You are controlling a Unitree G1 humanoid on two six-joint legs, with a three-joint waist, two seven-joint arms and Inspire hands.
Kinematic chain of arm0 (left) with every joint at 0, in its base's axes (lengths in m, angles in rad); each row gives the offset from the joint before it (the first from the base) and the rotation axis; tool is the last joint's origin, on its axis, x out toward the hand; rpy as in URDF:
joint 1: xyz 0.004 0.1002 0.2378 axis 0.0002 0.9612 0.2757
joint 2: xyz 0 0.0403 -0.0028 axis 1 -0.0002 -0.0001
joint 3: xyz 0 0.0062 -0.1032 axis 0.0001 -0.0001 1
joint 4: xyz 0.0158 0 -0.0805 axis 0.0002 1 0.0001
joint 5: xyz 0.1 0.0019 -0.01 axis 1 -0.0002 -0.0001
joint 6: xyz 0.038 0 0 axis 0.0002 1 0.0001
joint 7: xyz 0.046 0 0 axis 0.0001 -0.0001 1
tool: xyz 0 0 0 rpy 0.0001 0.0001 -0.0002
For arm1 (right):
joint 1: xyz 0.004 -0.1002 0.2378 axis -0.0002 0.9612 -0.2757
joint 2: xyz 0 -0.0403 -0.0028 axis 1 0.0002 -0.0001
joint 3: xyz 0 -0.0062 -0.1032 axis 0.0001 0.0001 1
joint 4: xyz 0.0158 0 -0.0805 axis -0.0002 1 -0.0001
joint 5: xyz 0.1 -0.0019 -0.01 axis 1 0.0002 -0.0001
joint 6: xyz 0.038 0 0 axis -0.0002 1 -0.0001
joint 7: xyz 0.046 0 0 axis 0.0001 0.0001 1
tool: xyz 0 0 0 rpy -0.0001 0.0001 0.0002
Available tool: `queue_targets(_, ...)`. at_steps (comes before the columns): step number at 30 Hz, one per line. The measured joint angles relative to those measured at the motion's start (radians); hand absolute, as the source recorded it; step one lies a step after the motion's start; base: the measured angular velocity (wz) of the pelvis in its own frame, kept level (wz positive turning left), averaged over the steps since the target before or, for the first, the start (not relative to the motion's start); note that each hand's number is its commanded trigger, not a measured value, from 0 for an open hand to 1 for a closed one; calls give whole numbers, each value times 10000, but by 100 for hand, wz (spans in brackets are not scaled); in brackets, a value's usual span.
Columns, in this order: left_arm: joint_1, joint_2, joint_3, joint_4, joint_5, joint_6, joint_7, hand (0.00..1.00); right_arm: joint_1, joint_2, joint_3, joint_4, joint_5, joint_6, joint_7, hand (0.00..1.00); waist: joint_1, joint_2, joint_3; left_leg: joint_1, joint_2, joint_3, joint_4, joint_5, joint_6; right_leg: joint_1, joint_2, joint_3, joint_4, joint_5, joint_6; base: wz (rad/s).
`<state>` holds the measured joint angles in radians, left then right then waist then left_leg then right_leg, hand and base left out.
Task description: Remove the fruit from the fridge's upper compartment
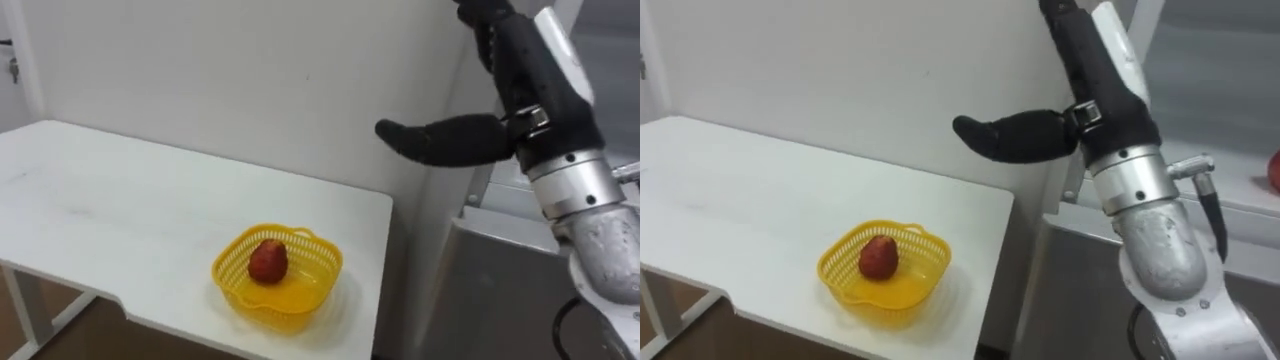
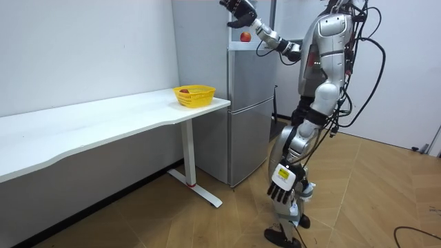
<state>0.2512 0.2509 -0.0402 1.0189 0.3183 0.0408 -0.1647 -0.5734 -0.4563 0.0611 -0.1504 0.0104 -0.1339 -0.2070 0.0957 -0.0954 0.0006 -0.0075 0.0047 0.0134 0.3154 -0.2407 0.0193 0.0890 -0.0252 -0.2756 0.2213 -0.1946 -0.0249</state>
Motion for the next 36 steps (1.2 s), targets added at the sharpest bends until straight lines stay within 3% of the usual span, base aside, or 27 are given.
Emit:
queue_targets(4, 82, -10, -10, 180, -29, -60, 62, 0, 508, 0, -523, -351, -16, -387, -473, 0, -242, 78, 26, 301, 39, 179, -203, 4, 6, 117, 26, 248, 0, 0, 0, -17)
queue_targets(12, 193, -45, 271, 178, 2, -248, 43, 0, 1234, -1, -1849, -356, 207, -450, -1093, 0, -873, 109, 29, 550, 114, 526, -440, 7, -4, 129, 108, 538, -36, 0, 0, -11)
queue_targets(17, 251, -53, 348, 185, -23, -249, 83, 0, 1353, -31, -2139, -655, 377, -534, -1790, 0, -1193, 218, -30, 742, 163, 733, -633, 20, -27, 125, 160, 802, -38, 0, 0, -17)
queue_targets(25, -8, -72, 277, 157, -28, -249, 265, 0, 1694, -60, -2130, -738, 366, -436, -1865, 0, -1356, 199, -34, 890, 171, 932, -792, 19, -27, 144, 166, 966, -37, -1, 0, -7)
queue_targets(30, 130, -67, 276, 52, -18, -244, 197, 0, 1691, -155, -2131, -646, 325, -396, -1669, 0, -1415, 215, -22, 907, 178, 932, -761, 19, -27, 137, 171, 951, -51, -1, 0, 0)
queue_targets(36, 164, -64, 247, -7, -15, -245, 16, 0, 1718, -281, -2139, 734, 206, -324, -1207, 0, -1434, 179, 110, 1002, 171, 926, -789, 18, -27, 233, 134, 870, -26, -8, 6, 0)
